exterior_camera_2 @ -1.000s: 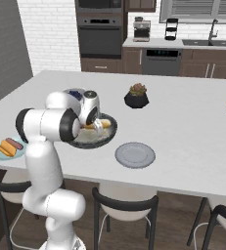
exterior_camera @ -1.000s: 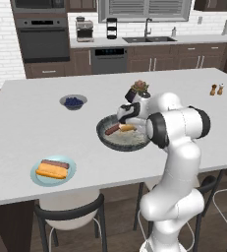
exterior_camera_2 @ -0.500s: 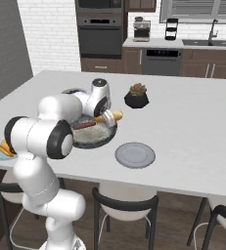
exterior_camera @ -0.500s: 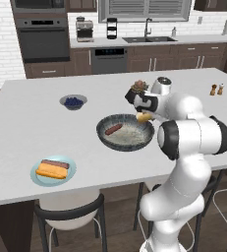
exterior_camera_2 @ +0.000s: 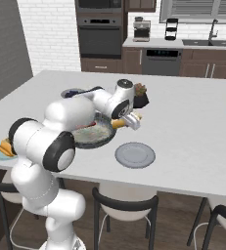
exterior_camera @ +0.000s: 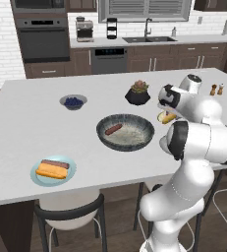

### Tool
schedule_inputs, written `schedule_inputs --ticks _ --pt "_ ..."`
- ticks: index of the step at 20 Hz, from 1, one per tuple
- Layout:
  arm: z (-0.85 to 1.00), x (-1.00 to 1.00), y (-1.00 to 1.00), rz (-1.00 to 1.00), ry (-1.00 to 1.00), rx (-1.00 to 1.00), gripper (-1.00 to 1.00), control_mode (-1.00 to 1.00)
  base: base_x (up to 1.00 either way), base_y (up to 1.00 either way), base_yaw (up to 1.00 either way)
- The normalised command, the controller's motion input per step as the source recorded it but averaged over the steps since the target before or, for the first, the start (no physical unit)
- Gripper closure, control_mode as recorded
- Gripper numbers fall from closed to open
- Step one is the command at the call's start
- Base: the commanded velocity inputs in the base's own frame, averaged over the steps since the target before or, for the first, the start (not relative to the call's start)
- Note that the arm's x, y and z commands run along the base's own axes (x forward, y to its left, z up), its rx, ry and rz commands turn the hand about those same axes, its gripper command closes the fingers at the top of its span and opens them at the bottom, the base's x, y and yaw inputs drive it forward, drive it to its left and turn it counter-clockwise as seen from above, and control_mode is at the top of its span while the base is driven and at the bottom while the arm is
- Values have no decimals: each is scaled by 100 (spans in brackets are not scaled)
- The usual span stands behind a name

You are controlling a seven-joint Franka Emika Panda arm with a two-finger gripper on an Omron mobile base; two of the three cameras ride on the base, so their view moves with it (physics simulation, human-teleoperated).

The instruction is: Place one bun and one sausage from the bowl on each plate.

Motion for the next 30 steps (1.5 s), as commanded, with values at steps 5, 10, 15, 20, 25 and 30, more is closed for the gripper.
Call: schedule_inputs --ticks 5,10,15,20,25,30 --pt "-2 -58 -94 53 0 0 100 -100 0 0 0" --pt "-52 -2 -10 28 23 -13 100 -100 0 0 0" --pt "-58 -8 -25 18 14 -8 100 -100 0 0 0" --pt "-32 -26 -7 9 1 0 100 -100 0 0 0" --pt "-26 -14 -29 6 0 0 100 -100 0 0 0" --pt "-15 0 -3 3 1 0 100 -100 0 0 0"
